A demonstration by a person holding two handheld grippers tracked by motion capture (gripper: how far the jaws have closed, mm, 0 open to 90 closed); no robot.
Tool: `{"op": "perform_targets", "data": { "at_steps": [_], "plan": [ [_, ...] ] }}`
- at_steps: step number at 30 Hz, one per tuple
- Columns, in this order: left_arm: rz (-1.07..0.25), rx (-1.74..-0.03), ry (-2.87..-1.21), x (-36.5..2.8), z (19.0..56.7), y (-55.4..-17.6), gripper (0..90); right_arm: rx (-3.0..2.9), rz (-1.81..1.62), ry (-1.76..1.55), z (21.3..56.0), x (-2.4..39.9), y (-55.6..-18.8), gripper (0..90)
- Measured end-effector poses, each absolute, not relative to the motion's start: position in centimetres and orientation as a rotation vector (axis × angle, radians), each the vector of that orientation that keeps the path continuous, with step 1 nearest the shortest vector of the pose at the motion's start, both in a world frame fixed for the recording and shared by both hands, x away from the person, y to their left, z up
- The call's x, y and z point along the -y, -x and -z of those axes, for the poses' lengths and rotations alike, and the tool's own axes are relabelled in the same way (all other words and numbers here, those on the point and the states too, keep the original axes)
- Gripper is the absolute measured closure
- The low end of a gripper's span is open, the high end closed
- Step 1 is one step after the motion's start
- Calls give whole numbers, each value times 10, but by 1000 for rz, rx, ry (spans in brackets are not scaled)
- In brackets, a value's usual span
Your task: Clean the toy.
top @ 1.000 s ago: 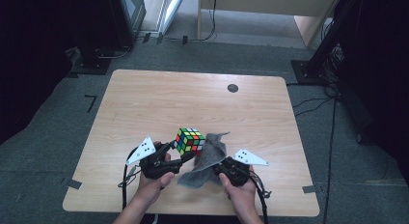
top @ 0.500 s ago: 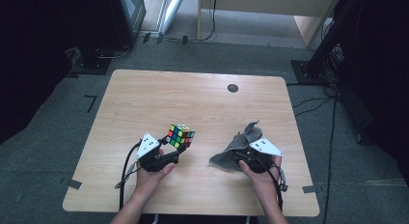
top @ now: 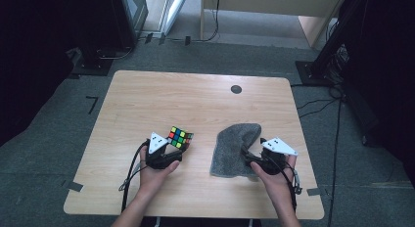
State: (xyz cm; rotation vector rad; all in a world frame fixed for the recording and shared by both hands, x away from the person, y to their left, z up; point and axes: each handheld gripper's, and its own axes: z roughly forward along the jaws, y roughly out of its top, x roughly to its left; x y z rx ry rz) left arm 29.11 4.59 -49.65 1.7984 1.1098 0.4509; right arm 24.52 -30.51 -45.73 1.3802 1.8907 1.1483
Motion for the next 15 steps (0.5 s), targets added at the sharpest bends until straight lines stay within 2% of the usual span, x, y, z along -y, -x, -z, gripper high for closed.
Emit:
{"op": "perform_targets", "data": {
  "at_steps": [5, 15],
  "plan": [
    [-486, -1147, -1879, -43, 503, -295, 345, -1864, -1062, -1427, 467, 323, -248, 230],
    [-521, -1181, -1922, -39, 509, -299, 344, -1881, -1062, -1505, 486, 337, -253, 236]
  ]
}}
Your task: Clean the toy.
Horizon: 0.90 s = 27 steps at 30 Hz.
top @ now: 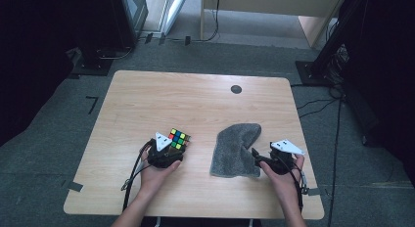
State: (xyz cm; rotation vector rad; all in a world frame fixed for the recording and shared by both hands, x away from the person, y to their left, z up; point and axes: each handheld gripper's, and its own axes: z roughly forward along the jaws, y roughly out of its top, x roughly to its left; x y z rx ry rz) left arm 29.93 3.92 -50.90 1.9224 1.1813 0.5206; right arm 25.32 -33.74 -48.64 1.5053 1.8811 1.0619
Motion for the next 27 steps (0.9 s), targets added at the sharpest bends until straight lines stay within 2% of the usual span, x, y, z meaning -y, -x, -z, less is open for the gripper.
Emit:
{"op": "perform_targets", "data": {
  "at_steps": [12, 15, 27],
  "plan": [
    [-563, -1202, -1913, -36, 510, -306, 342, -1901, -1101, -1509, 479, 343, -254, 259],
    [-571, -1208, -1909, -36, 510, -308, 342, -1923, -1124, -1498, 478, 349, -250, 281],
    [-603, -1226, -1922, -31, 510, -317, 339, -1919, -1114, -1526, 482, 378, -233, 276]
  ]
}}
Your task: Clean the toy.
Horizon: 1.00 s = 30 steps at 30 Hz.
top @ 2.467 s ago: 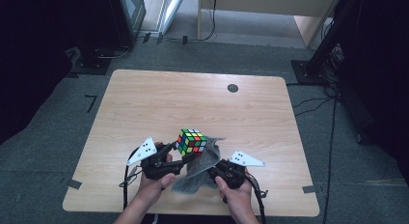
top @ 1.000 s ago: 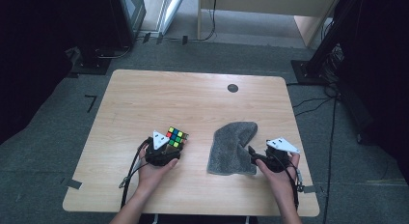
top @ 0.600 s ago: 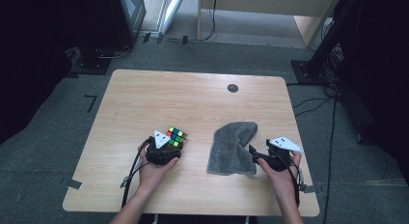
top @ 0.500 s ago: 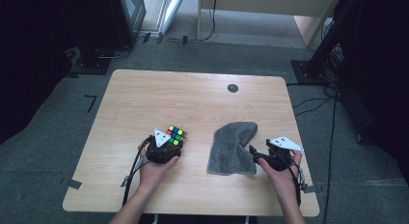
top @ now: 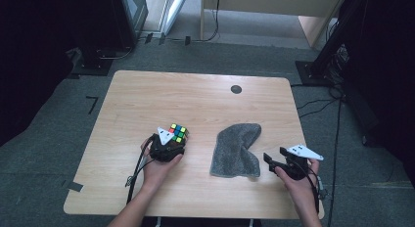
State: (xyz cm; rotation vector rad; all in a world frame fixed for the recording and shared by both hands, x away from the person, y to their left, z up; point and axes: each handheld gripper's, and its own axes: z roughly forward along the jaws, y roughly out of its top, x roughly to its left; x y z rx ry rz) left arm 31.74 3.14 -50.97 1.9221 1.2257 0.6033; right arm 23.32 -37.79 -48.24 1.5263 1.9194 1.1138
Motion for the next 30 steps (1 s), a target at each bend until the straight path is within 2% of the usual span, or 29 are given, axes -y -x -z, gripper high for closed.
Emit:
{"op": "perform_targets", "data": {
  "at_steps": [3, 6, 12, 17, 23, 30],
  "plan": [
    [-619, -1221, -1930, -31, 509, -318, 325, -1915, -1119, -1529, 483, 384, -229, 274],
    [-627, -1203, -1939, -32, 508, -318, 262, -1909, -1132, -1530, 484, 390, -226, 261],
    [-592, -1167, -1968, -39, 501, -308, 181, -1896, -1141, -1532, 486, 406, -217, 171],
    [-529, -1170, -1905, -61, 491, -295, 169, -1896, -1104, -1552, 491, 420, -210, 128],
    [-500, -1195, -1869, -95, 484, -280, 160, -1938, -1064, -1563, 499, 431, -205, 31],
    [-536, -1246, -1872, -135, 486, -265, 153, -1941, -1015, -1587, 507, 441, -198, 19]
  ]
}}
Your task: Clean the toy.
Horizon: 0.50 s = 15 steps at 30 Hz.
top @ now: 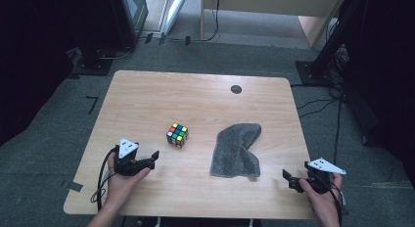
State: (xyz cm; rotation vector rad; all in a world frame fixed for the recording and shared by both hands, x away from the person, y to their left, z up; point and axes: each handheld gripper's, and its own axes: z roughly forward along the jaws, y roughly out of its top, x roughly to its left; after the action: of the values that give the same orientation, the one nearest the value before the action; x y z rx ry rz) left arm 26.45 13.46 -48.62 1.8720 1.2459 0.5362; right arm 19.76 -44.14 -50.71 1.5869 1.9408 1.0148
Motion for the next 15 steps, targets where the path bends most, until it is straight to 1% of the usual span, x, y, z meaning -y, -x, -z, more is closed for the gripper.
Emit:
{"op": "perform_targets", "data": {
  "at_steps": [10, 15],
  "plan": [
    [-562, -1331, -1885, -187, 496, -243, 152, -1932, -940, -1651, 521, 456, -190, 19],
    [-586, -1380, -1916, -200, 505, -237, 152, -1944, -899, -1635, 526, 455, -189, 16]
  ]
}}
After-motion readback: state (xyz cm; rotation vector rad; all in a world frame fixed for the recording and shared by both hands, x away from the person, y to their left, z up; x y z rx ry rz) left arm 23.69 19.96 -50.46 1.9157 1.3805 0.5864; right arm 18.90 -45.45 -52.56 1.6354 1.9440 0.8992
